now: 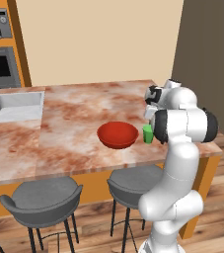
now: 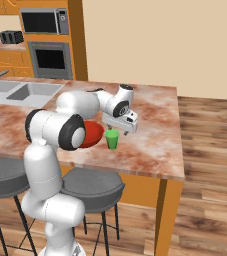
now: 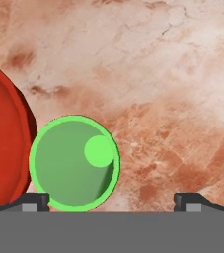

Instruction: Place the cup inside the bowl on the dining table and move the bowl to any counter.

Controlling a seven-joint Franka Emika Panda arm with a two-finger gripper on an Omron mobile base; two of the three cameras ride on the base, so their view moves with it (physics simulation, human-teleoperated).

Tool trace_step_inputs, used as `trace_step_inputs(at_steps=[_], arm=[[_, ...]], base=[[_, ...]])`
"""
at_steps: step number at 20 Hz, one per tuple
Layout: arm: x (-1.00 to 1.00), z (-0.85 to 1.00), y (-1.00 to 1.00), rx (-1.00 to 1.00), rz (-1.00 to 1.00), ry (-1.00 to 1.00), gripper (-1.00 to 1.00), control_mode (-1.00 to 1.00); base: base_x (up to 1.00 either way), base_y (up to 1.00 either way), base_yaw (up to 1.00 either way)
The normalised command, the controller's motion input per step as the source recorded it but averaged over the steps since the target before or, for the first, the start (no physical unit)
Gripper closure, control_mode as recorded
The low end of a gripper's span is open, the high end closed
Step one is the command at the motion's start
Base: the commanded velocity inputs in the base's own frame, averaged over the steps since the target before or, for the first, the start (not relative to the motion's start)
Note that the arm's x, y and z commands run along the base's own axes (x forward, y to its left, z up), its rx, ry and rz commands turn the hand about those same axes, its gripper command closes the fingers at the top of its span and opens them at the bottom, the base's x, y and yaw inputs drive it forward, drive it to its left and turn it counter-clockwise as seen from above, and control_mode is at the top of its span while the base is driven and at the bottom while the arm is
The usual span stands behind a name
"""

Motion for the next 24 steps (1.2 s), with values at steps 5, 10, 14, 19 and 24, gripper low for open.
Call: trace_step_inputs(at_steps=[5,10,14,19,24], arm=[[0.0,-0.2,0.0,0.0,0.0,0.0,-1.0,-1.0],[0.0,-0.17,0.0,0.0,0.0,0.0,-1.0,-1.0],[0.03,-0.09,0.0,0.0,0.0,0.0,-1.0,-1.0],[0.13,-0.01,0.0,0.0,0.0,0.0,-1.0,-1.0],[0.19,0.0,0.0,0.0,0.0,0.0,-1.0,-1.0]], base=[[0.0,0.0,0.0],[0.0,0.0,0.0],[0.0,0.0,0.0],[0.0,0.0,0.0],[0.0,0.0,0.0]])
